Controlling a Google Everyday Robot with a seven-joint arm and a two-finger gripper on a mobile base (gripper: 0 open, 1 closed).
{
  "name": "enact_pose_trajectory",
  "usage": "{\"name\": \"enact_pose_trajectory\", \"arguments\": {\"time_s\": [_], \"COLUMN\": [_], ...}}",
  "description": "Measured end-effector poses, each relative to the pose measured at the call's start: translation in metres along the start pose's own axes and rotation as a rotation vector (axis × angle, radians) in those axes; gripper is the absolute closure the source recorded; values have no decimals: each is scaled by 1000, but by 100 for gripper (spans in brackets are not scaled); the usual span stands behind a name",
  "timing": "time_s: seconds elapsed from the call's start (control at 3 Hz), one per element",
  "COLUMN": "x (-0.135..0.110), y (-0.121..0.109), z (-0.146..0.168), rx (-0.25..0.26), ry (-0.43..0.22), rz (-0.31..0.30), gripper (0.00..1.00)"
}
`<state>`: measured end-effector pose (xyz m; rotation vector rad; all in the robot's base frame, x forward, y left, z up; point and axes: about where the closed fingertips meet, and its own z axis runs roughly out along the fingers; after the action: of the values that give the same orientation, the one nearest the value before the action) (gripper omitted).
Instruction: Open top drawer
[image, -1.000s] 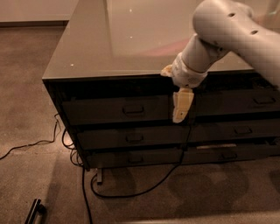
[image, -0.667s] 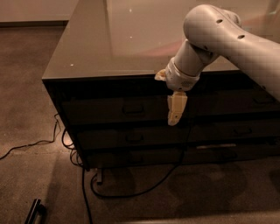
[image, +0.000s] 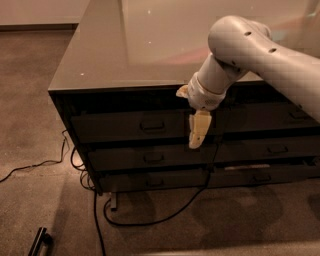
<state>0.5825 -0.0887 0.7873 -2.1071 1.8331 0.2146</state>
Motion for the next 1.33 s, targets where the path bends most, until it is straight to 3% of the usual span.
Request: {"name": "enact_pose_trajectory", "arguments": {"time_s": [0.67,1.33], "x": [12,-4], "y": [2,-37], "z": [53,95], "rx": [13,22], "ry": [-39,25], "rz": [44,-33], "gripper": [0,0]}}
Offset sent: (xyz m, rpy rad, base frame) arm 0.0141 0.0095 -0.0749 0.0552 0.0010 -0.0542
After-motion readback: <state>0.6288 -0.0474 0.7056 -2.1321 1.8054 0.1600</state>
